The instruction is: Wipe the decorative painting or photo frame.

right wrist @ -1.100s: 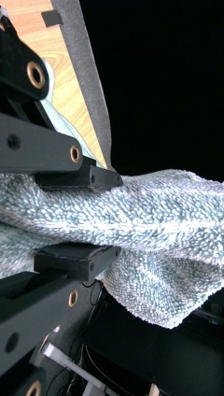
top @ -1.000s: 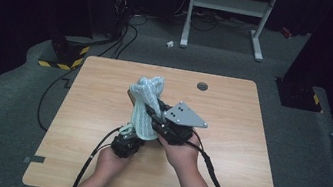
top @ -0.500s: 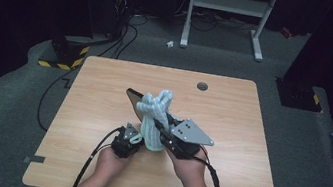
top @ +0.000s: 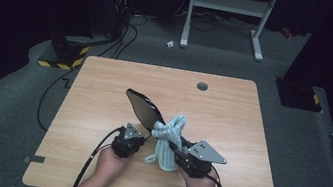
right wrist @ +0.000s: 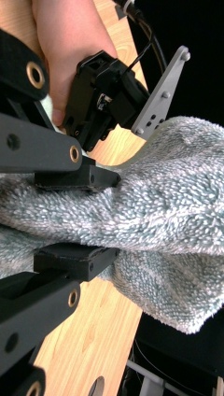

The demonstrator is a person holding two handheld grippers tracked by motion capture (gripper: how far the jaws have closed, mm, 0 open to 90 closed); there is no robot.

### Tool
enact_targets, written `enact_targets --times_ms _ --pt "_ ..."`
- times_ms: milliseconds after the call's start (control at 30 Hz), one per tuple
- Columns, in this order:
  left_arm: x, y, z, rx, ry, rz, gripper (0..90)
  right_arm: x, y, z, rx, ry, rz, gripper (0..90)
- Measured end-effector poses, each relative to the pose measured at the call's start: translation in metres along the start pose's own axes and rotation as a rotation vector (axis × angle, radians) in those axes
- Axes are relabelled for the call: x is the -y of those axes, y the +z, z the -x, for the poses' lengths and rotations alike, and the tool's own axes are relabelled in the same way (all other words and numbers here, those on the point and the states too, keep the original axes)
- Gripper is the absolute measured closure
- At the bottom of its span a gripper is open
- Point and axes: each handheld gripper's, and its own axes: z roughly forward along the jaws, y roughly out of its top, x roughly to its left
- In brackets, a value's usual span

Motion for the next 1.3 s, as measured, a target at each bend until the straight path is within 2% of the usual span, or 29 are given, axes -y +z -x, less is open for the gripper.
enact_targets --times_ms 167,333,433,533,700,833,900,1200,1300 --pt "0.000 0.000 0.000 -0.002 0.002 0.000 88.6 -0.014 -0.006 -0.003 -0.018 0.002 0.047 67.3" --pt "0.000 0.000 0.000 -0.004 0.002 0.001 88.5 -0.050 -0.006 -0.004 -0.043 0.000 0.112 67.0" --pt "0.000 0.000 0.001 -0.004 -0.001 0.003 88.5 -0.078 0.002 -0.009 -0.053 -0.024 0.147 66.9" --pt "0.000 0.000 0.001 -0.008 0.008 -0.001 88.5 -0.100 0.013 -0.015 -0.062 -0.048 0.156 67.0" --pt "0.000 0.000 0.001 -0.007 0.008 -0.001 88.5 -0.126 0.034 -0.019 -0.079 -0.054 0.135 67.1" --pt "0.000 0.000 0.000 -0.002 0.000 -0.001 88.5 -0.130 0.047 -0.020 -0.068 -0.056 0.090 67.3" --pt "0.000 0.000 0.001 -0.002 0.001 0.000 88.5 -0.128 0.048 -0.019 -0.072 -0.047 0.093 67.5" --pt "0.000 0.000 0.001 -0.012 0.011 -0.001 88.5 -0.118 0.043 -0.021 -0.044 -0.094 0.116 67.8" --pt "0.000 0.000 0.001 -0.012 0.011 -0.001 88.5 -0.115 0.041 -0.021 -0.041 -0.096 0.124 67.8"
